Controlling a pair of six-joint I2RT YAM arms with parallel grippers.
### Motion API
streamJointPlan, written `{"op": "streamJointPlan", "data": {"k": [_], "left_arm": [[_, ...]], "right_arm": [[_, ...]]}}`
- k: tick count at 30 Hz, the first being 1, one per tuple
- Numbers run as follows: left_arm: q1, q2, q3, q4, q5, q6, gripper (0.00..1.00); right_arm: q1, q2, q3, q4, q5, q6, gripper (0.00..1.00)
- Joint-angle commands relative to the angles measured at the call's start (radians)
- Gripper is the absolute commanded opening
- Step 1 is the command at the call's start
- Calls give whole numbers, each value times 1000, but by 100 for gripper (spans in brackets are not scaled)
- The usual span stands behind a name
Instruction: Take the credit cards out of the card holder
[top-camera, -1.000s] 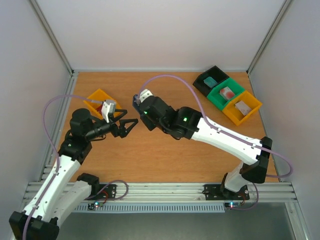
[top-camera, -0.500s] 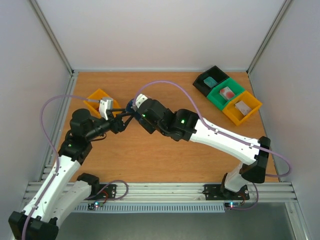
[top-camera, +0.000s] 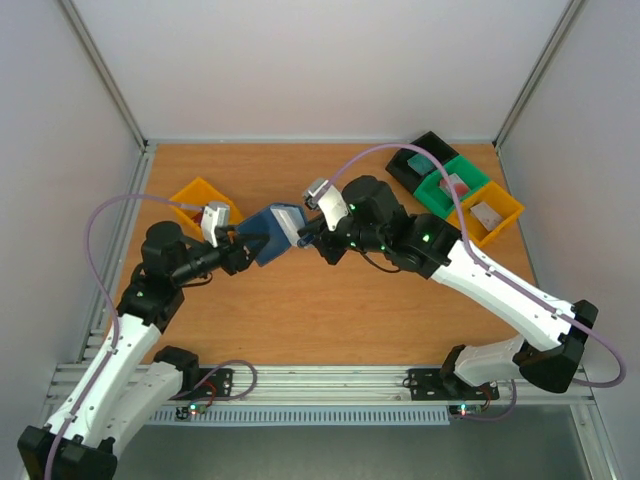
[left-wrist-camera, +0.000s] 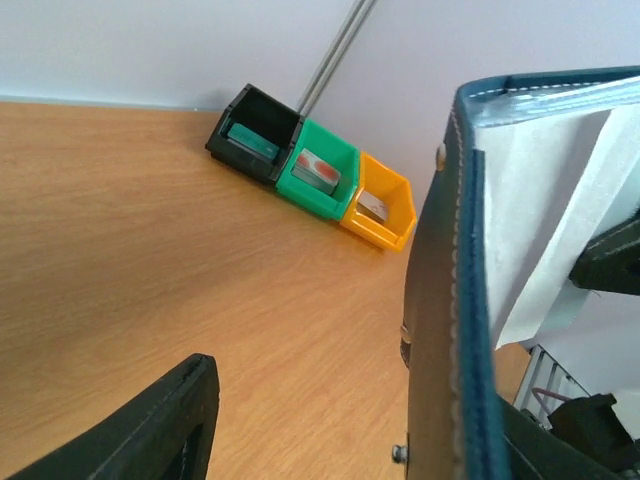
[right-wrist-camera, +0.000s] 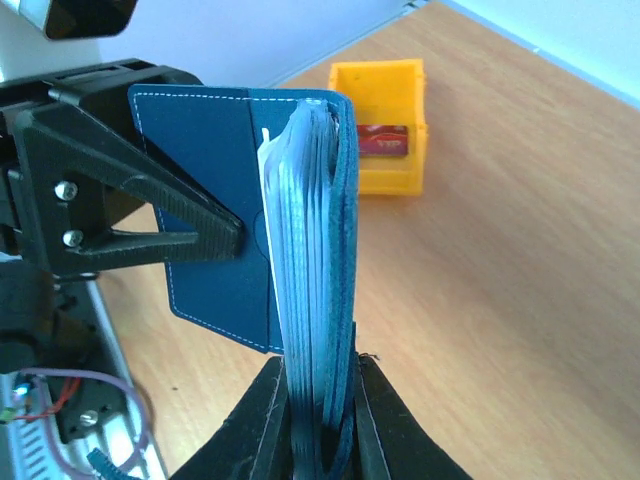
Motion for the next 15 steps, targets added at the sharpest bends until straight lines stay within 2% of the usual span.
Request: {"op": "streamJointPlan", "data": {"k": [1, 3, 6, 7, 8, 11, 15], "left_arm": [[4, -11, -17, 50, 76, 28, 54], [4, -22, -20, 121, 159, 23, 43], [4, -32, -38, 255, 284, -33, 20], [4, -32, -44, 288, 311, -55, 6], [5, -33, -46, 305, 325, -79, 1], [4, -43, -42, 302, 323, -98, 0], [5, -56, -30, 284, 343, -85, 0]], "right_arm": [[-32, -26, -19, 145, -234, 69, 1], [-53, -26, -24, 148, -303, 78, 1], [-103, -37, -51, 178, -429, 106, 2], [-118, -40, -62, 184, -477, 105, 6], [-131, -44, -69, 187, -529, 98, 19], [-160, -62, -89, 180, -654, 53, 45], [-209, -117, -116, 152, -684, 11, 56]]}}
